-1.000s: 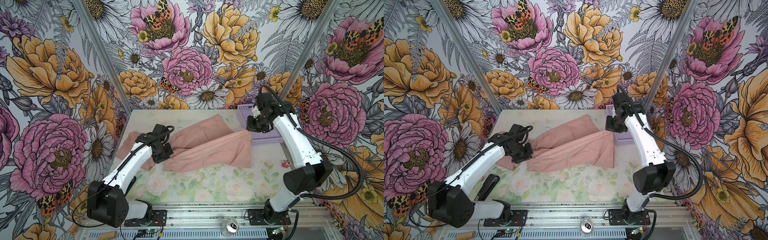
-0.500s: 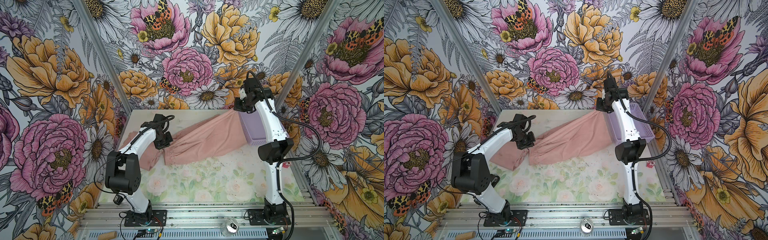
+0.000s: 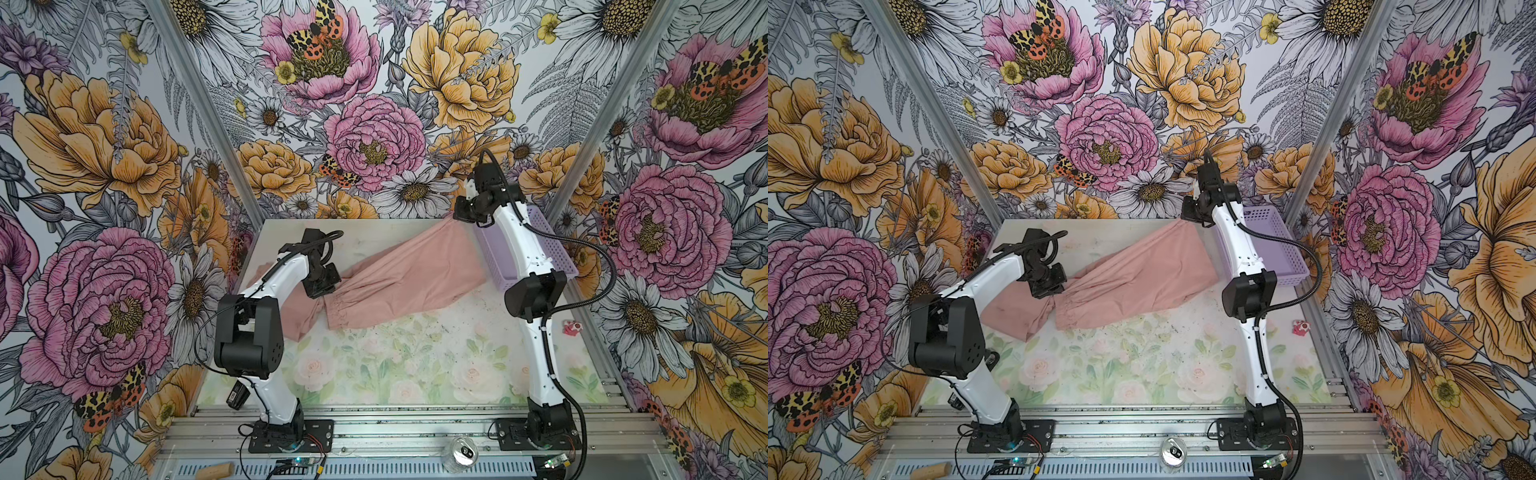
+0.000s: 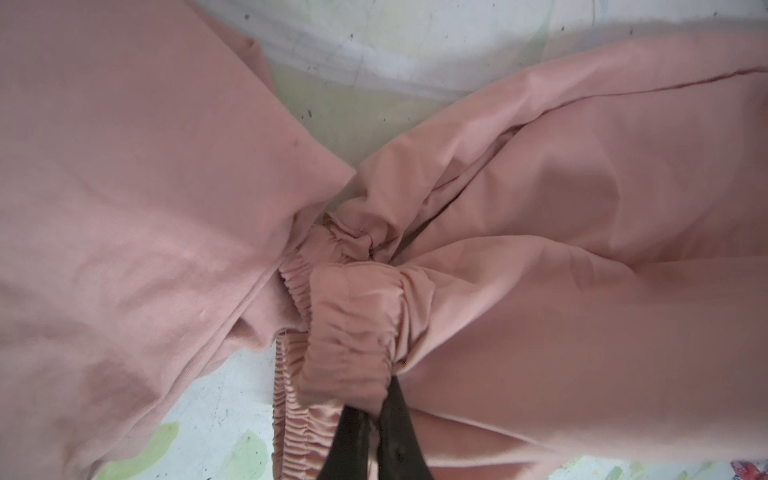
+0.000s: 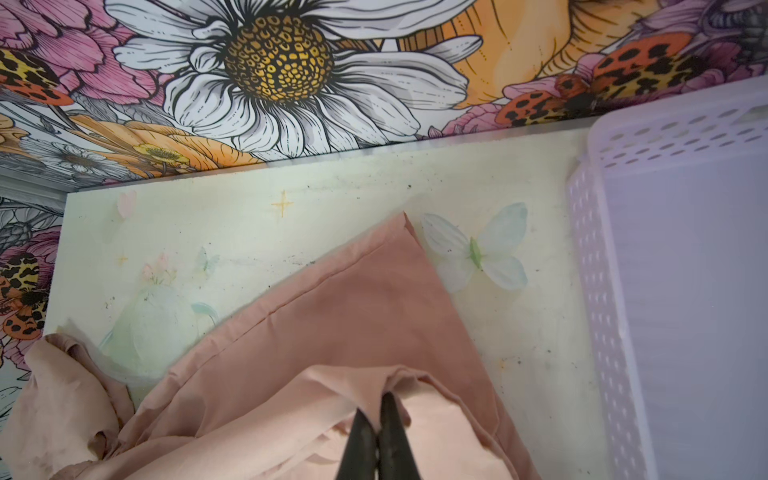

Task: Fold and stack the mixed laundry pile

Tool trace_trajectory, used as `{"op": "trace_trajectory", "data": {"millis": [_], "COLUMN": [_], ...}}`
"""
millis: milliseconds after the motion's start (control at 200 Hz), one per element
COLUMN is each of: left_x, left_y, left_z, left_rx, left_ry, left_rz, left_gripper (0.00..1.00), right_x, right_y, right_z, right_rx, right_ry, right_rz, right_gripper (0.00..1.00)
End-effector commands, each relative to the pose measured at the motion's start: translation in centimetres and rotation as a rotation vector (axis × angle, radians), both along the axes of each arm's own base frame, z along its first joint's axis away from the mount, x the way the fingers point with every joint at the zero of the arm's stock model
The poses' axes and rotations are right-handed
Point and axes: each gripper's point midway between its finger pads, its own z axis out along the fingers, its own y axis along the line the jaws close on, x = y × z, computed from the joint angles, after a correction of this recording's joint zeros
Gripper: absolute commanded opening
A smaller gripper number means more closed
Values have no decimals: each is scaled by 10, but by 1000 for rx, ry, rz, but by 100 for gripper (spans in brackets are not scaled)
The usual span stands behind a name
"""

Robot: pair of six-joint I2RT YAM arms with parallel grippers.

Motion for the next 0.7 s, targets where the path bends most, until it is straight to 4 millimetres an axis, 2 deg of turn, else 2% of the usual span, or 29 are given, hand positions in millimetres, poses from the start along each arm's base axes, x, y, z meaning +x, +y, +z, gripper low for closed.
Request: {"op": "trace_trajectory", "data": {"millis": [0,15,30,50,230,240,340,415,545,645,696], "left_x": [13,14,13,14,18,19,25,31,41,41,39], "left_y": [12,13,14,15,22,23,24,22,15,7,2], "left_z": [-3,-2,-14,-17,-34,-34,-35,-27,-9,4,8], "left_rx": [31,33,38,41,63,66,72,70,72,69,68], "left_ry": [-14,-18,12,19,47,47,40,17,-36,-67,-76], "left_rz": [8,8,9,10,16,17,25,29,23,16,8], "left_gripper": [0,0,0,0,0,3,41,58,74,78,78], "right_x": [36,38,39,42,56,56,62,59,43,22,6], "right_y": [-2,-1,-1,-1,3,3,0,-2,-7,-13,-17], "right_z": [-9,-11,-16,-20,-57,-59,-61,-52,-36,-28,-37], "right_rx": [30,34,34,38,69,71,79,69,-3,-46,-62], "right_ry": [-88,-88,-84,-82,-52,-50,-61,-71,-73,-47,1], "right_rz": [-56,-60,-63,-68,-89,-90,-105,-107,-98,-95,-95], "right_gripper": [0,0,0,0,0,0,32,44,56,59,60]}}
